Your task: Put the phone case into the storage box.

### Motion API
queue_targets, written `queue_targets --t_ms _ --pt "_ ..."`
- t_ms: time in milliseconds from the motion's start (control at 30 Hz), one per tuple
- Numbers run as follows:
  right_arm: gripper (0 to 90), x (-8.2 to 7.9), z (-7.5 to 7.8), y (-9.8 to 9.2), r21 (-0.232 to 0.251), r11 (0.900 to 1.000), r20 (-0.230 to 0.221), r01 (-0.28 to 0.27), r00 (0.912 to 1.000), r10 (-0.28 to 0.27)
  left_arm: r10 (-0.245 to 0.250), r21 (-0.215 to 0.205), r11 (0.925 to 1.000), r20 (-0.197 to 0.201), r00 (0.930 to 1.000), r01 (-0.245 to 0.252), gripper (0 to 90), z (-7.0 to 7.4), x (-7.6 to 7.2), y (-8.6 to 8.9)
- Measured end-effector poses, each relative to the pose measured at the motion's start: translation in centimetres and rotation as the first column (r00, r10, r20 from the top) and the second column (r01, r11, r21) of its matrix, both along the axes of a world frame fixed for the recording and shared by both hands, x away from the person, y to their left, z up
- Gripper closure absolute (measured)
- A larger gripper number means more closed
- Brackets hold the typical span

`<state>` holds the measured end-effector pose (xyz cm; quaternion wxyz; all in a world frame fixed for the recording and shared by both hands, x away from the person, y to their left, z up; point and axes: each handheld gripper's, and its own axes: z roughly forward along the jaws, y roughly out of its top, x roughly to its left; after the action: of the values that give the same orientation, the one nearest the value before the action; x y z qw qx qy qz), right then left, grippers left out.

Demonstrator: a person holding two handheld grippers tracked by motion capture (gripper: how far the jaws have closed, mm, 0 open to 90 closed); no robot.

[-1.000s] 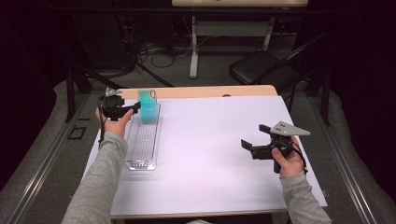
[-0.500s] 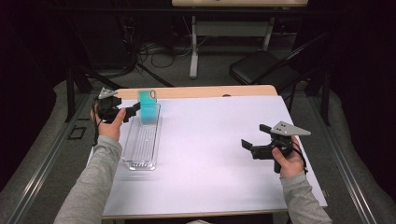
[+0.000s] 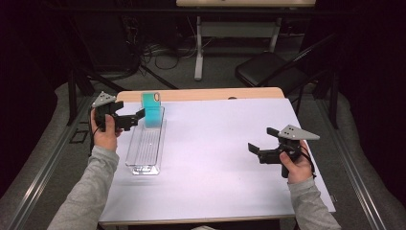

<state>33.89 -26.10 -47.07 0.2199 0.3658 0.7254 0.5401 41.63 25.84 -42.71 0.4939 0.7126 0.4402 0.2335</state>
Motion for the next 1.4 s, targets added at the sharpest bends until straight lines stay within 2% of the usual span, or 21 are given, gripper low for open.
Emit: queue_targets --t_ms 267,600,933,1200,1400 --pt "3.2 -0.1 0.2 -0.1 0.004 1.000 0.005 0.005 1.0000 -0.005 -0.043 -0.006 0.9991 0.020 0.9989 0.043 2.0 1.0 -1.9 -0.3" --pt "3.2 -0.6 0.8 -0.2 -0.007 1.000 0.016 0.012 0.9998 -0.012 -0.064 -0.009 0.9979 0.035 0.9973 0.064 2.0 1.6 -3.6 -0.5" --pt "3.2 -1.5 1.9 -0.8 -0.027 0.999 0.038 0.028 0.9989 -0.027 -0.129 -0.009 0.9915 0.047 0.9905 0.130 2.0 2.2 -6.1 -0.8" --pt "3.2 -2.5 1.8 -1.5 -0.050 0.998 0.034 0.036 0.9988 -0.034 -0.164 -0.013 0.9862 0.069 0.9841 0.165 2.0 2.3 -8.2 -0.6" --pt "3.0 -3.3 1.6 -1.9 -0.057 0.997 0.029 0.045 0.9986 -0.044 -0.184 -0.016 0.9824 0.069 0.9804 0.186 1.9 1.9 -9.6 -0.2"
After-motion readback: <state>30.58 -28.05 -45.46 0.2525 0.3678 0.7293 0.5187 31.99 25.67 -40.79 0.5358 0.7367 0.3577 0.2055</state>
